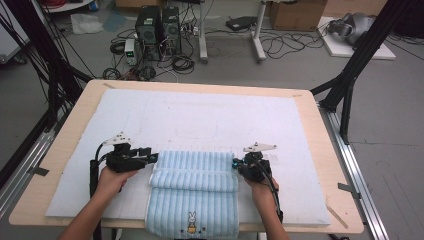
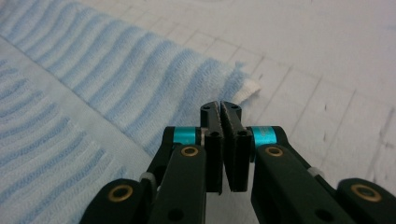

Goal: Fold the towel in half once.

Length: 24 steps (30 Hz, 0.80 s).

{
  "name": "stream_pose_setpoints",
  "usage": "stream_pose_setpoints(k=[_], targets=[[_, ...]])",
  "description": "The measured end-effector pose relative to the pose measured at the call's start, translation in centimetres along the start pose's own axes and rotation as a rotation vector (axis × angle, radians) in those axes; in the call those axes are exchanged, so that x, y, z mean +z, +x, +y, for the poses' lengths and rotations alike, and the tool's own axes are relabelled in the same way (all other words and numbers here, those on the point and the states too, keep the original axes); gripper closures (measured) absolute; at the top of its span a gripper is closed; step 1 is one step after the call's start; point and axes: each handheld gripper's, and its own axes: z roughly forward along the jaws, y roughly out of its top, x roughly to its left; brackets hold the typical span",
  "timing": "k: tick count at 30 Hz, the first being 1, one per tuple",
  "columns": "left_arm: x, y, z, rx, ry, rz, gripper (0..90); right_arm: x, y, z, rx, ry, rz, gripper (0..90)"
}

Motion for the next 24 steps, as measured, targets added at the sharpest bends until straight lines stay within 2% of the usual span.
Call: stream_pose_setpoints(k=[1,2,4,8,10,12,13,14,17,18,19,20,21,22,23,24], targets=[[0.0,0.0,0.0,0.002,0.0,0.005,51.6,0.0,0.0,0.0,0.0,0.0,0.0,88.1],[0.0,0.1,0.0,0.003,-0.002,0.009,52.6,0.1,0.0,0.2,-0.011,-0.019,-0.031,88.2],[0.0,0.1,-0.1,0.0,-0.001,0.013,53.3,0.3,-0.1,0.2,-0.005,-0.032,-0.059,88.2],[0.4,0.1,-0.2,0.0,0.016,0.013,54.2,0.5,-0.2,0.1,0.008,-0.026,-0.059,84.2],[0.9,0.0,-0.3,0.002,0.036,0.011,54.2,0.4,0.1,0.0,0.006,-0.029,-0.065,75.7],[1.4,0.0,-0.4,0.004,0.064,0.017,54.0,0.3,0.2,0.0,0.008,-0.028,-0.051,67.9],[1.7,0.0,-0.4,0.01,0.077,0.027,52.8,0.4,0.2,0.0,0.015,-0.006,-0.058,58.7],[2.0,0.0,-0.5,0.008,0.087,0.034,51.9,0.5,0.2,-0.1,0.024,0.009,-0.054,55.6],[2.7,-0.4,-0.4,0.04,0.099,0.056,49.7,0.8,0.2,-0.2,0.026,0.029,-0.05,47.5],[2.9,-0.5,-0.4,0.055,0.106,0.06,49.7,0.8,0.2,-0.2,0.026,0.029,-0.05,47.5],[3.1,-0.9,-0.4,0.087,0.115,0.075,50.4,0.9,0.4,-0.2,0.035,0.027,-0.042,43.1],[3.1,-0.9,-0.4,0.087,0.115,0.075,51.9,0.9,0.4,-0.2,0.035,0.027,-0.042,43.1],[3.1,-0.9,-0.4,0.086,0.113,0.077,55.5,1.0,0.8,-0.2,0.013,0.036,-0.065,44.6],[3.1,-0.9,-0.4,0.086,0.113,0.077,60.6,1.0,0.8,-0.2,0.013,0.036,-0.065,44.6],[3.1,-0.8,-0.4,0.076,0.114,0.071,67.6,1.0,1.1,-0.1,-0.005,0.038,-0.079,52.0],[3.1,-0.8,-0.4,0.076,0.114,0.071,71.2,1.0,1.1,-0.1,-0.005,0.038,-0.079,52.0]])
